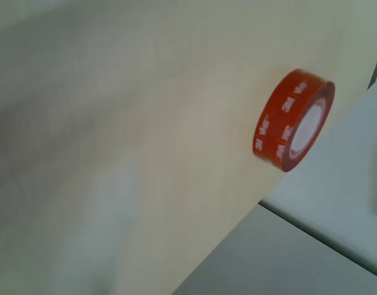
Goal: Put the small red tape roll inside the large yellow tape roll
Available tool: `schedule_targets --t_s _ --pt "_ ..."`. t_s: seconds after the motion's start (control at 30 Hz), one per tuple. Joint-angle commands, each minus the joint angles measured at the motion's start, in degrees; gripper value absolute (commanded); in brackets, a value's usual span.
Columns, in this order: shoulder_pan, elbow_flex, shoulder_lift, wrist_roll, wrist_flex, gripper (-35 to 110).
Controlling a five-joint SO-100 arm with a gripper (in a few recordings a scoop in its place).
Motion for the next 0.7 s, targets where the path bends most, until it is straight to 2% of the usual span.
schedule_targets --t_s 0.0,0.3,0.43,0.67 --pt "3.7 -20.3 -22.7 -0.1 -1.8 1" --pt "4.0 -21.3 -25.3 -0.1 -2.3 3" --pt "6.5 -31.5 -40.4 -0.4 -3.1 5" --pt "9.0 -52.1 -67.0 -1.8 -3.0 17"
